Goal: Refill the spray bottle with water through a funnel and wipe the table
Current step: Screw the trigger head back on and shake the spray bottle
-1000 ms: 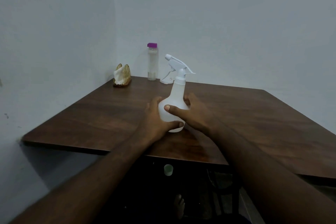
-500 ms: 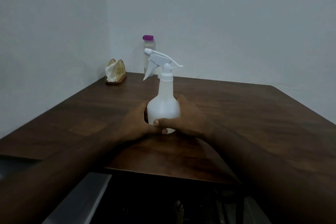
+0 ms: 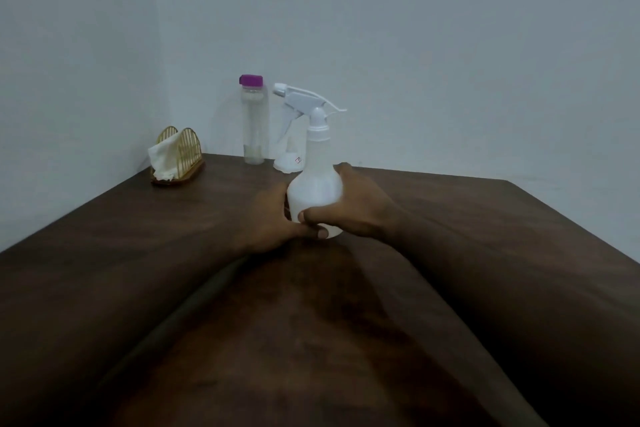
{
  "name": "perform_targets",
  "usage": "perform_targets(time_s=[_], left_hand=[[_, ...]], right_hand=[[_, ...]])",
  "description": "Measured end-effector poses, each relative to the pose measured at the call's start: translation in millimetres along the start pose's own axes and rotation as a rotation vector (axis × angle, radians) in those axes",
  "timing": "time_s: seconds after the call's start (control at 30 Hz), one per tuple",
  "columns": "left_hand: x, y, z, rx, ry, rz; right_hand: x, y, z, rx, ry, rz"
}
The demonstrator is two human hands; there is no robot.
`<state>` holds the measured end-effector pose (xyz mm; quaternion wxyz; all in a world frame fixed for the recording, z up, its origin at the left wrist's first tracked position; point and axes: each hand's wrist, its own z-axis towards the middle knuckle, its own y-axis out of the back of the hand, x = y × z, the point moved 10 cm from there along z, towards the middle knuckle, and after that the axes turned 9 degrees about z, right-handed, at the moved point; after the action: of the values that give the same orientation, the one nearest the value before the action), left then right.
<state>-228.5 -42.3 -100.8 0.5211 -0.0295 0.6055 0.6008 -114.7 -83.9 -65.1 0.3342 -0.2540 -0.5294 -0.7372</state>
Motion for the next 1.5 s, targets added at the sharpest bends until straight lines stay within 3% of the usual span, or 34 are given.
perform_targets(time_s=[0.33,0.5,0.83,1.07,1.5], left_hand=[[50,-17,160,-0.092,0.154,0.056],[75,-29,204,-0.115,0.25,0.047],[90,-38,225,-0.256,0.301,0.138],[89,-33,222,-0.325,0.316,0.226],[92,-38,224,-0.358,0.28,0.217]], right_hand=[[-90,47,144,-0.107,-0.106,-0.057],[-128,54,182,-0.139,-0.12,0.033],[-181,54,214,-0.18,-0.147,0.119],[-179,47,215,-0.079,-0.095,0.121],[-180,33,203,-0.083,-0.132,0.118]])
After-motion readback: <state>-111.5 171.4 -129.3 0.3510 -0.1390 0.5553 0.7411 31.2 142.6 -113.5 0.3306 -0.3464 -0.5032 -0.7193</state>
